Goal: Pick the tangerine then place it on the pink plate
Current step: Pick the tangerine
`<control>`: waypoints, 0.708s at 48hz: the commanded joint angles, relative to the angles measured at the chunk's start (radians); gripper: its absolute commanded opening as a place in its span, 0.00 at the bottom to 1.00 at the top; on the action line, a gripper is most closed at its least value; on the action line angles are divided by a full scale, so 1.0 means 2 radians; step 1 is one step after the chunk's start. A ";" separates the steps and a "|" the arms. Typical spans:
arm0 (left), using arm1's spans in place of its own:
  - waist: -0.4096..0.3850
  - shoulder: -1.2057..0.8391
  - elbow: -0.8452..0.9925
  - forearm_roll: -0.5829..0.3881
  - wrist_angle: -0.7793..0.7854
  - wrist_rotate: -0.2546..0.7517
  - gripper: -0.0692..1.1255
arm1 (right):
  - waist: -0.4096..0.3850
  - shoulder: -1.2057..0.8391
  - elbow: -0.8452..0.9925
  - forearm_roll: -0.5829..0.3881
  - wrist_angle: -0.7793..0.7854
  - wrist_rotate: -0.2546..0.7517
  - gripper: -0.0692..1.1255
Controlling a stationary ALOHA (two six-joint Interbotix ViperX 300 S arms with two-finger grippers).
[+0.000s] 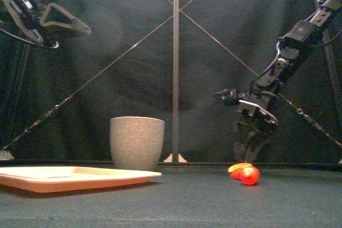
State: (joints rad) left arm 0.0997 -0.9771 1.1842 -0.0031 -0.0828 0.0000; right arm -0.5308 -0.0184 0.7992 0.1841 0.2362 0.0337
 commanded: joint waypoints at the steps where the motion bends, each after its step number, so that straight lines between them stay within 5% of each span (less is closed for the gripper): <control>1: 0.002 0.001 -0.007 0.000 -0.006 0.000 0.16 | -0.002 -0.005 -0.008 -0.004 -0.001 -0.002 0.84; 34: 0.002 0.001 -0.002 -0.003 -0.006 -0.001 0.16 | -0.007 0.024 -0.012 0.000 -0.012 -0.001 0.84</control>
State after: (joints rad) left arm 0.1012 -0.9787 1.1934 -0.0092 -0.0859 -0.0015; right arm -0.5354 0.0414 0.7946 0.1795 0.2240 0.0322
